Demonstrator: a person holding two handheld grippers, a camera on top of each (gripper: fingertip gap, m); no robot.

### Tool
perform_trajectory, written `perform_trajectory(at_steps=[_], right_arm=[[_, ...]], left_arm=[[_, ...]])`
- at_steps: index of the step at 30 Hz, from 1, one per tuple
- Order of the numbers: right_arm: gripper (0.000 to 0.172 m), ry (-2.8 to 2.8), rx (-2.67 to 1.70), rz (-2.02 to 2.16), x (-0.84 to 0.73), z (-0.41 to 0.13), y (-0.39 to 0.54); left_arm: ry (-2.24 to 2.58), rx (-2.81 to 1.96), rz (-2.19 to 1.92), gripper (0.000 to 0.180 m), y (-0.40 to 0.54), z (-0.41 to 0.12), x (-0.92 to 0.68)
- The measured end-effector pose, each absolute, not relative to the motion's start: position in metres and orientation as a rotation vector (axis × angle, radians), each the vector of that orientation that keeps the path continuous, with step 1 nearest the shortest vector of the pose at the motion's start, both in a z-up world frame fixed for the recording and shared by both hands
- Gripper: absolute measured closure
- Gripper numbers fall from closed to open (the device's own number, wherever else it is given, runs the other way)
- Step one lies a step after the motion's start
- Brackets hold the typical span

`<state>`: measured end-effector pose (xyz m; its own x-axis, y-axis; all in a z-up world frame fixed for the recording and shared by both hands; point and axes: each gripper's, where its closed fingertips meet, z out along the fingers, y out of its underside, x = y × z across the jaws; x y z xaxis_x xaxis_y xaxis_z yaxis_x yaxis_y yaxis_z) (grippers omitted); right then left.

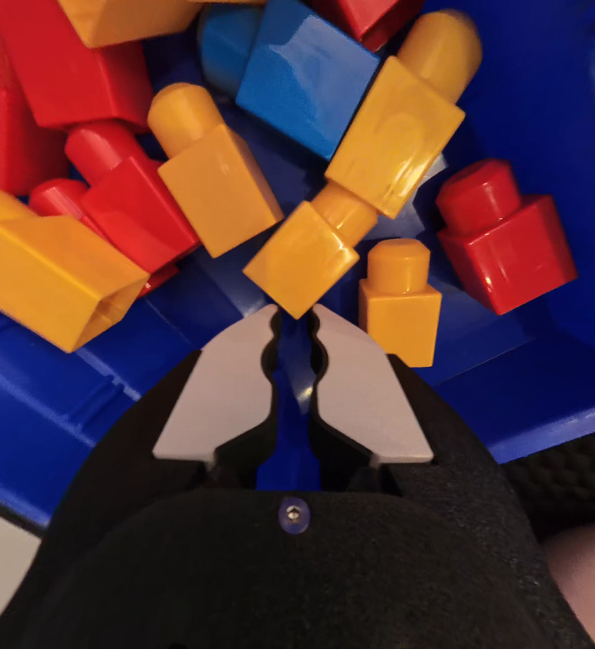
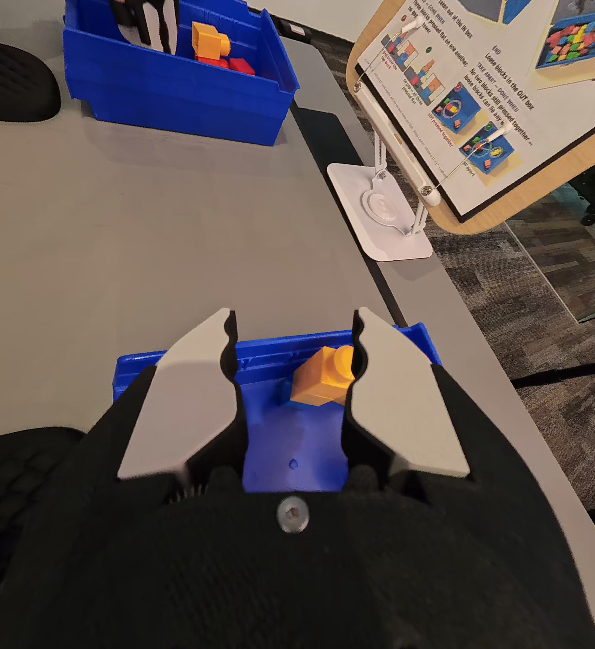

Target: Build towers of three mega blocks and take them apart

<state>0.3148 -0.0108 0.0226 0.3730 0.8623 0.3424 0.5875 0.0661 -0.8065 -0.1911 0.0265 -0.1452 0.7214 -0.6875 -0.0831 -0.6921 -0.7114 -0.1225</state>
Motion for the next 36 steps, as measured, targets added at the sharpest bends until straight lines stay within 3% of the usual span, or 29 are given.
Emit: perform_trajectory(at_steps=[4,7,14,16,28,32,36], right_arm=[[0.108,-1.324,-1.626,0.346,0.313,0.021,-0.011],[0.108,-1.328,-1.630,0.355,0.312,0.020,-0.011],[0.108,-1.351,-1.654,0.367,0.310,0.013,-0.011],[0.108,-1.359,-1.656,0.370,0.309,0.011,-0.012],[0.109,-1.401,-1.672,0.378,0.302,0.003,-0.012],[0.110,-1.403,-1.667,0.370,0.301,0.004,-0.012],[0.110,-1.399,-1.644,0.362,0.298,0.011,-0.011]], left_arm=[[1.062,-2.731,0.107,0.138,0.032,-0.132,-0.198],[1.127,-2.593,0.070,0.127,0.040,-0.122,-0.186],[1.267,-2.467,0.034,0.125,0.048,-0.131,-0.167],[1.277,-2.445,0.006,0.134,0.047,-0.131,-0.165],[1.312,-2.590,0.012,0.143,0.031,-0.147,-0.175],[1.235,-2.581,0.080,0.143,0.031,-0.123,-0.182],[1.192,-2.420,0.135,0.142,0.026,-0.065,-0.164]])
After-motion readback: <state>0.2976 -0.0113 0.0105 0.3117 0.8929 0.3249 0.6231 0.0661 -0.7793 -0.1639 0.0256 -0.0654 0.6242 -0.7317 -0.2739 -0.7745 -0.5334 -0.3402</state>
